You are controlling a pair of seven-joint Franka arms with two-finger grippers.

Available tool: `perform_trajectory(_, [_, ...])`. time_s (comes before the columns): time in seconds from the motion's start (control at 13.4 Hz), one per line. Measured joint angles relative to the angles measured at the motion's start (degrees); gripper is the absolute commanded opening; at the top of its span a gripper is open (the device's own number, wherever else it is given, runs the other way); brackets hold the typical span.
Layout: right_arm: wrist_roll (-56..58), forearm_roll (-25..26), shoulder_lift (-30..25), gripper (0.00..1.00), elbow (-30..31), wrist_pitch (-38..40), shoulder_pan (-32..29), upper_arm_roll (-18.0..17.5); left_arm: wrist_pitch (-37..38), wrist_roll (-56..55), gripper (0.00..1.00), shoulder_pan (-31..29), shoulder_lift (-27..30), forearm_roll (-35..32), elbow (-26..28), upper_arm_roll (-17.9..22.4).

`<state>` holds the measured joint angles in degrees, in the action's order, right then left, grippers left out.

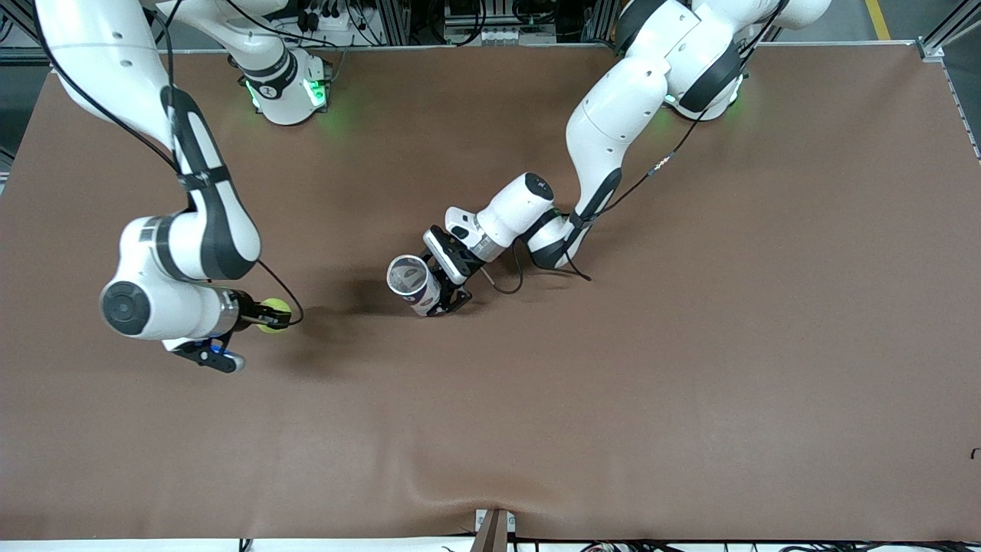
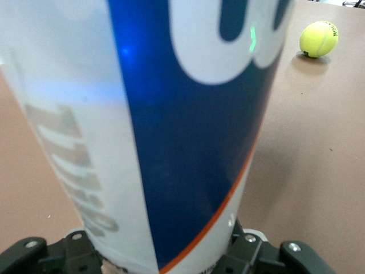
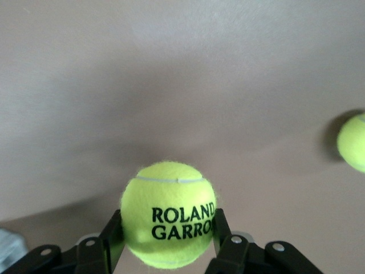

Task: Insert tennis ball vertically with right arm
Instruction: 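Carry the ball with the right gripper over the tube opening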

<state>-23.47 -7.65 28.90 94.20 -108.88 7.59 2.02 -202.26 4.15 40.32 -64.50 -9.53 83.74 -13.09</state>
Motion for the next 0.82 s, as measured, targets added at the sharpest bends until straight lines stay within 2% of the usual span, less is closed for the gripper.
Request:
perform_trajectory(0.37, [-15.3, -6.3, -1.0, 0.00, -11.7, 11.7, 2.1, -1.5, 0.0, 0.0, 0.77, 0.3, 0.0, 0.0, 0.0, 0.0])
perform_trajectory(0.6, [-27.9, -7.8, -1.2, 0.00, -15.8, 12.6, 7.6, -1.8, 0.0, 0.0, 0.77, 0.3, 0.0, 0.0, 0.0, 0.0])
perform_trajectory(0.82, [-35.6, -7.9, -1.2, 0.00, -16.6, 12.5, 13.5, -1.9, 0.0, 0.0, 0.77, 0.3, 0.0, 0.0, 0.0, 0.0])
